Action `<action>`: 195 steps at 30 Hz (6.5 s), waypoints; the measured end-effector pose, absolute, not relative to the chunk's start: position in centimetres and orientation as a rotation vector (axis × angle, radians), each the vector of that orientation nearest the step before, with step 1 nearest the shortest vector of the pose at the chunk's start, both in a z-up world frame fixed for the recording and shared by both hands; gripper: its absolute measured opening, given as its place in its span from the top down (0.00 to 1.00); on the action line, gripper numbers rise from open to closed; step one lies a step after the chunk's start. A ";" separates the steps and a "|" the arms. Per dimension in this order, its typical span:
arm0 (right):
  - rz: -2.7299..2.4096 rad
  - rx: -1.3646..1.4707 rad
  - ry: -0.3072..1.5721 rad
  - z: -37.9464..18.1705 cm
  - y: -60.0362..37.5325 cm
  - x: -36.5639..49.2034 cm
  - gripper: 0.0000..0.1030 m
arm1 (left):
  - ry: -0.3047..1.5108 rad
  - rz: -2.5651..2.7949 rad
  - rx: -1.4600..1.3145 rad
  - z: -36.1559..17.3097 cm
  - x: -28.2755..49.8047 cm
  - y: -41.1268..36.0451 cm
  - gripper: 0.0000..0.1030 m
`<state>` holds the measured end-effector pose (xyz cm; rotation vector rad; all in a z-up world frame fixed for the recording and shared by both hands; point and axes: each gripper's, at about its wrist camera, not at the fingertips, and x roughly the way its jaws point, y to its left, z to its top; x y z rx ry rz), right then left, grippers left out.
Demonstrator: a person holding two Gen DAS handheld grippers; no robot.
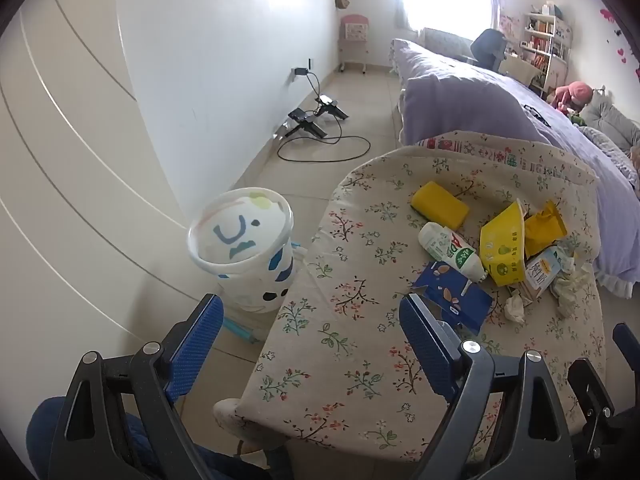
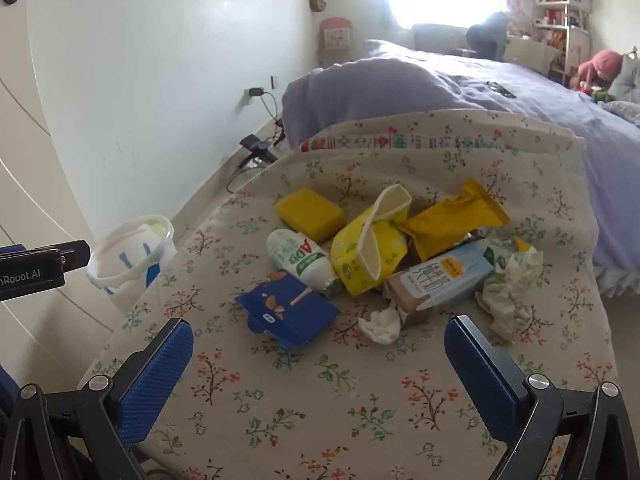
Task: Collect trash
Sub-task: 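Move both tools toward the trash pile on the floral table, then grasp the blue snack box with left tool while right tool grasps crumpled tissue, then carry blue box and tissue to the white bucket and open both tools, then grasp the white AD bottle with left tool while right tool grasps milk carton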
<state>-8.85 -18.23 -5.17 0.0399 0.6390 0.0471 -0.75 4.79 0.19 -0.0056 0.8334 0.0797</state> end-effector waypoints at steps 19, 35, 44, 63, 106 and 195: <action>0.047 0.055 0.654 -5.8 -18.6 -8.9 0.00 | 0.852 0.063 -0.010 -0.1 -0.6 4.6 0.11; 0.036 0.063 0.667 -6.0 -18.9 -8.7 0.00 | 0.864 0.055 -0.002 -0.4 -0.5 4.4 0.11; -0.010 0.028 0.691 -3.8 -21.3 -7.7 0.00 | 1.071 -0.097 -0.152 -1.9 3.8 4.0 0.11; -0.205 0.543 1.097 -9.8 -40.2 2.7 0.02 | 1.423 -0.305 -0.457 -11.8 11.2 -4.4 0.32; 0.055 0.555 0.694 -3.2 -31.1 0.6 0.89 | 1.076 -0.036 -0.594 -1.7 14.8 22.8 0.97; -0.204 0.753 1.246 -12.3 -40.4 5.8 0.04 | 1.351 -0.239 -0.208 -13.5 19.7 -12.2 0.79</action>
